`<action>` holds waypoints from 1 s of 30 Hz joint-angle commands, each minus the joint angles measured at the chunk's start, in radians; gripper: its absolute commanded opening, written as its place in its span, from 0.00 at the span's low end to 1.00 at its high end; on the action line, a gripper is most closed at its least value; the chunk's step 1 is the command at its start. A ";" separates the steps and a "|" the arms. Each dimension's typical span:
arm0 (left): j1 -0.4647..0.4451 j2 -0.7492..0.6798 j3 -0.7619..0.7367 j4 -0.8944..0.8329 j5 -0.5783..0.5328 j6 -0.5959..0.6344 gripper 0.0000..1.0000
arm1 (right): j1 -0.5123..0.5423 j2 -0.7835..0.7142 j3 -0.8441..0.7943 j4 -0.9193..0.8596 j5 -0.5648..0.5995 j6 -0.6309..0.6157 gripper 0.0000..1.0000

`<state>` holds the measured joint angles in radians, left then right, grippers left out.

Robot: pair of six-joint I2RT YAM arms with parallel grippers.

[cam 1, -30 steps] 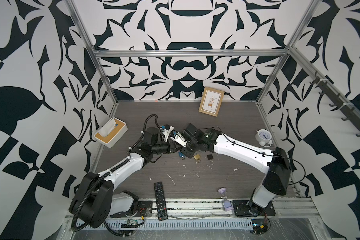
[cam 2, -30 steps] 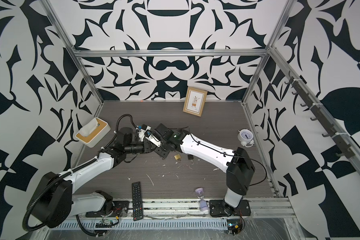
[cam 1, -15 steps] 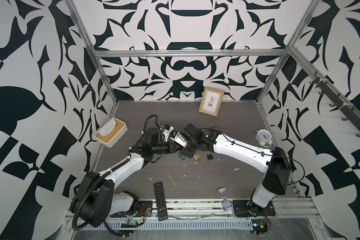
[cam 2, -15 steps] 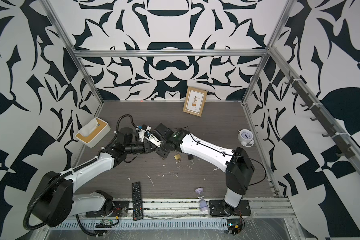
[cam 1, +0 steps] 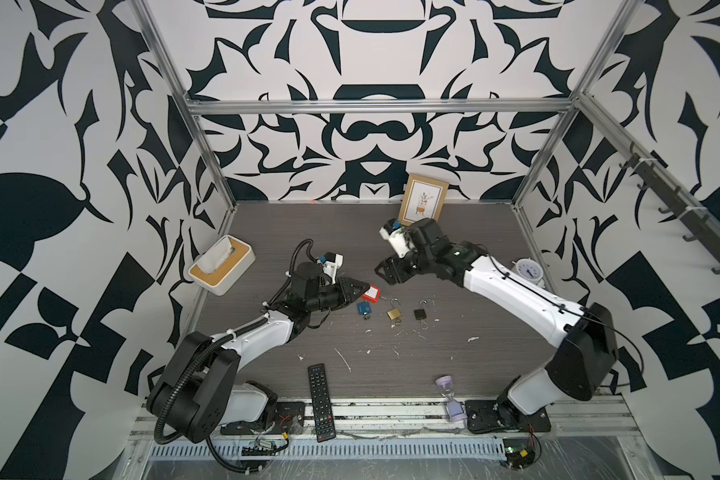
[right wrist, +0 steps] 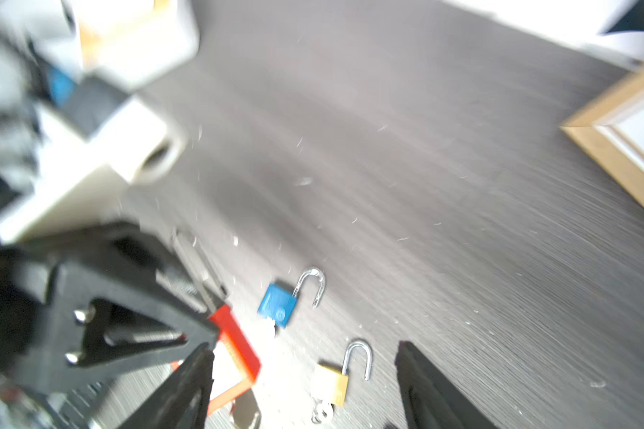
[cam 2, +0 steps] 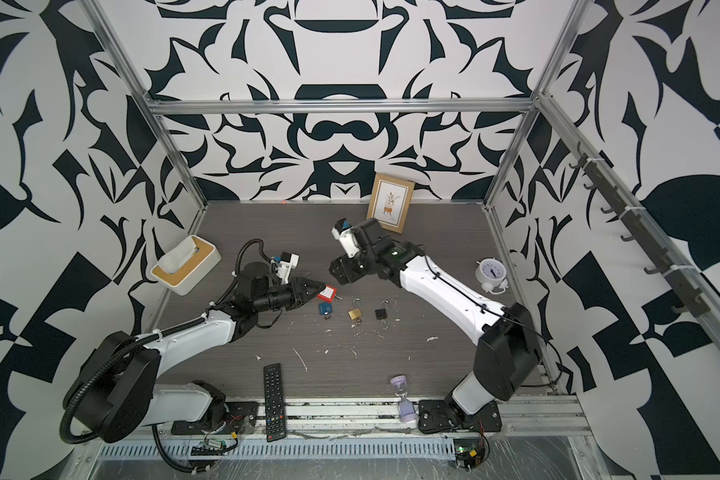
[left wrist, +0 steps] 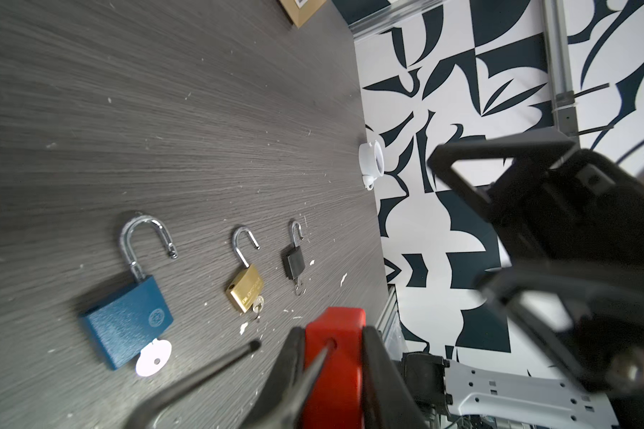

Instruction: Lock with the key

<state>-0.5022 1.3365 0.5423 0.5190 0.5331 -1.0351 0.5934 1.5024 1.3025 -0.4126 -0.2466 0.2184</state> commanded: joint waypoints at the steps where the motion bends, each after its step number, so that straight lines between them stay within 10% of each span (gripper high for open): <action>1: -0.002 -0.012 -0.023 0.209 -0.064 -0.189 0.00 | -0.080 -0.081 -0.093 0.240 -0.232 0.390 0.79; 13: -0.001 -0.085 -0.010 0.267 -0.153 -0.321 0.00 | -0.096 -0.075 -0.346 0.736 -0.399 0.786 0.74; 30: -0.001 -0.129 -0.027 0.276 -0.157 -0.321 0.00 | -0.031 -0.073 -0.373 0.785 -0.442 0.783 0.61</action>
<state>-0.5026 1.2377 0.5175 0.7437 0.3836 -1.3464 0.5526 1.4605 0.9371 0.3412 -0.6670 1.0084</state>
